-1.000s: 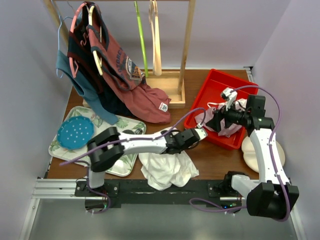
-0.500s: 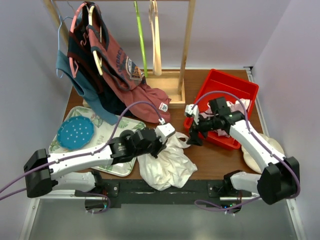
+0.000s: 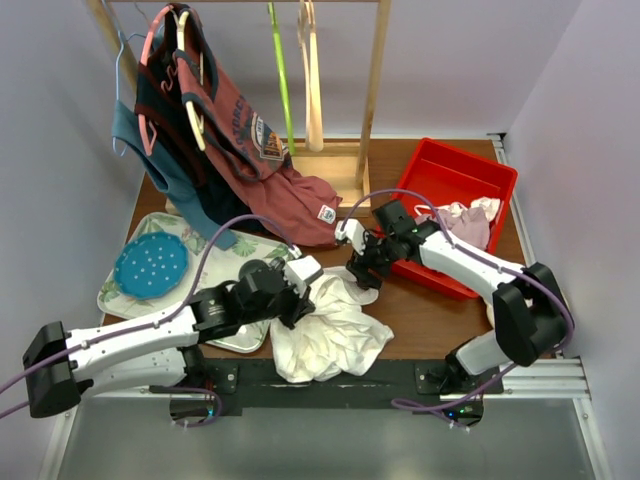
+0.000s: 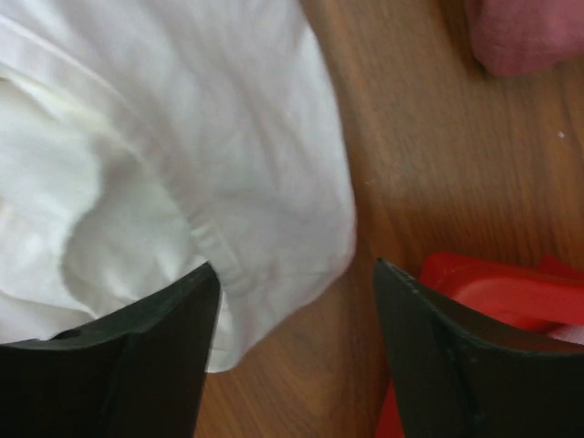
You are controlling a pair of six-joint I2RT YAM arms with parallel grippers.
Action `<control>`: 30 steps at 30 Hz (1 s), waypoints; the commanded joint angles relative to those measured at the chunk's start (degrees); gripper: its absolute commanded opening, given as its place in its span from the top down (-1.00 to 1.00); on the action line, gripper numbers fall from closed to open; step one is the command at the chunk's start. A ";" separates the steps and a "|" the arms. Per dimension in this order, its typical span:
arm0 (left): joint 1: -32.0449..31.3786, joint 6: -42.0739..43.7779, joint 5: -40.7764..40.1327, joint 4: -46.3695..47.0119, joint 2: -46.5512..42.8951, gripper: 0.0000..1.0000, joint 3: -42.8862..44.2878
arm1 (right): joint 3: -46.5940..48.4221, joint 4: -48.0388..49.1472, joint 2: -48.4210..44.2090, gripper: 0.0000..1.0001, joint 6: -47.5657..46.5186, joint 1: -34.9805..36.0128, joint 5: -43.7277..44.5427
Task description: Place the tank top on the hanger
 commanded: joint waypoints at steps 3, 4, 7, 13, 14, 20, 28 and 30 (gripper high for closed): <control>2.73 -1.56 2.86 -2.14 -4.99 1.00 -1.94 | 3.89 -0.47 2.34 0.13 0.48 0.53 2.92; 3.00 -1.56 2.86 -1.97 -5.34 1.00 -1.85 | 5.82 -3.18 3.39 0.43 -0.14 0.62 2.13; 4.05 -1.30 3.21 -1.70 -5.96 1.00 -0.97 | 12.82 -9.59 3.93 1.00 -2.16 0.71 2.65; 5.98 1.42 1.98 -1.27 -6.05 1.00 5.70 | 37.58 -13.31 -1.51 1.00 0.29 -5.87 8.55; 6.68 1.86 1.81 -1.09 -5.53 1.00 7.10 | 41.13 -14.01 -2.21 1.00 1.43 -8.23 7.93; 9.50 5.29 6.70 1.20 -2.19 0.07 18.26 | 54.96 -21.12 -6.08 1.00 -1.18 -9.22 -1.19; 9.85 6.09 7.26 -2.67 -5.17 -0.75 22.94 | 44.79 -31.24 -11.27 1.00 -9.70 -6.16 -16.33; 9.85 4.17 5.85 -2.41 -5.08 -0.77 20.40 | 39.70 -29.32 -13.02 1.00 -9.37 -4.31 -15.37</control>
